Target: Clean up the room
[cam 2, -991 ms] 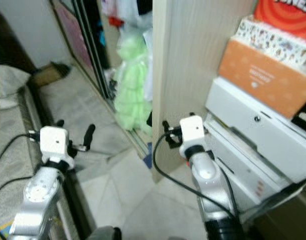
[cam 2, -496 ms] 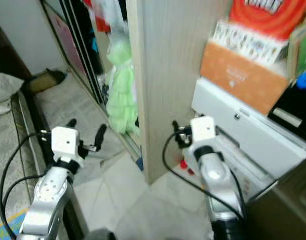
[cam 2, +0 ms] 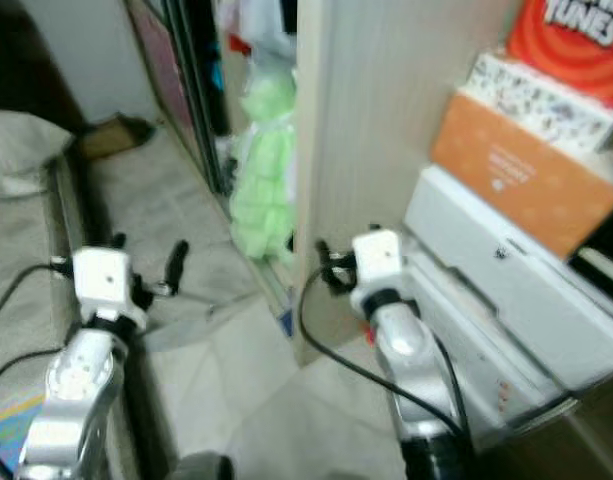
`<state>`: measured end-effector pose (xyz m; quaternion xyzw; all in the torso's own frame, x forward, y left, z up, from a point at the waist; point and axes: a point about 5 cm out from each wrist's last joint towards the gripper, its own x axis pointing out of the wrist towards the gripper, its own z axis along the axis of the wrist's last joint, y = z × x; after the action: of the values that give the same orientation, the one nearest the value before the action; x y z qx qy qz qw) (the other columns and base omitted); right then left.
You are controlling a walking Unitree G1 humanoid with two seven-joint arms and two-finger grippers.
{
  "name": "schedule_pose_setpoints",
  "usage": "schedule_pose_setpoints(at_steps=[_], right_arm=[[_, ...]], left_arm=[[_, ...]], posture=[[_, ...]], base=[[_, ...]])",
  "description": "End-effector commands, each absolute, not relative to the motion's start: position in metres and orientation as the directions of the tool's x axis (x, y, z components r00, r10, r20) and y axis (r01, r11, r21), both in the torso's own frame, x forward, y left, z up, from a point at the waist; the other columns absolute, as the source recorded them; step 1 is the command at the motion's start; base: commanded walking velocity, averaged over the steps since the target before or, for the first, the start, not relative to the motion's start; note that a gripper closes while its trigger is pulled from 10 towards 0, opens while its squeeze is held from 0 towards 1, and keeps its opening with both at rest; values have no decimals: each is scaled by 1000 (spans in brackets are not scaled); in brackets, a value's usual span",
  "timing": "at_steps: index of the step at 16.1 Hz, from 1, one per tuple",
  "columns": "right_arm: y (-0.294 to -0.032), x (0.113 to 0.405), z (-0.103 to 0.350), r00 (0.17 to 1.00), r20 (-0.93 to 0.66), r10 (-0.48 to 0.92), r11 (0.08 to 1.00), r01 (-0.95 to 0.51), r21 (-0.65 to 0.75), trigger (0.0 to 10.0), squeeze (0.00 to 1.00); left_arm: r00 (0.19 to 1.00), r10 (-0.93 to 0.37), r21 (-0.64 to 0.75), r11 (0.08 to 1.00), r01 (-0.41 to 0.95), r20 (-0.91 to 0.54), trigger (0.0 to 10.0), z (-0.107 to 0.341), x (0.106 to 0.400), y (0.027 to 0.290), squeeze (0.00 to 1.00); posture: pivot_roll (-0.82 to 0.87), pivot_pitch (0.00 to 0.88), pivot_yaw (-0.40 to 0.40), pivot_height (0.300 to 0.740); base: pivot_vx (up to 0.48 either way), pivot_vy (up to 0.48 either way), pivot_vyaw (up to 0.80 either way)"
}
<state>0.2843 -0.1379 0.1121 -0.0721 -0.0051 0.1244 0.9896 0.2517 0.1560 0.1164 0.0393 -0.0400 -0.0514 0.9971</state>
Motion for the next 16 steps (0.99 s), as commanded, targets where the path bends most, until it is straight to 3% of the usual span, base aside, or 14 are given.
schedule_pose_setpoints(at_steps=[1,7,11,16], right_arm=[[-143,285,113,971,-7,237,960,-235,-155,10000,0],[-148,284,106,958,-62,278,946,-285,-153,10000,0],[-135,278,103,923,-79,377,916,-384,-115,10000,0],[-135,283,108,928,-49,369,921,-372,-119,10000,0]], left_arm=[[991,-116,78,991,111,71,10000,115,251,153,0],[990,-121,74,990,116,69,10000,115,249,152,0],[991,-120,83,990,116,52,10000,112,247,153,0],[994,-88,93,992,82,60,10000,114,247,155,0]], posture=[[-31,69,-11,740],[-33,70,-13,740],[-30,66,-11,740],[-22,64,-12,740]], base=[[0,0,800],[0,0,800],[0,0,800],[0,0,800]])
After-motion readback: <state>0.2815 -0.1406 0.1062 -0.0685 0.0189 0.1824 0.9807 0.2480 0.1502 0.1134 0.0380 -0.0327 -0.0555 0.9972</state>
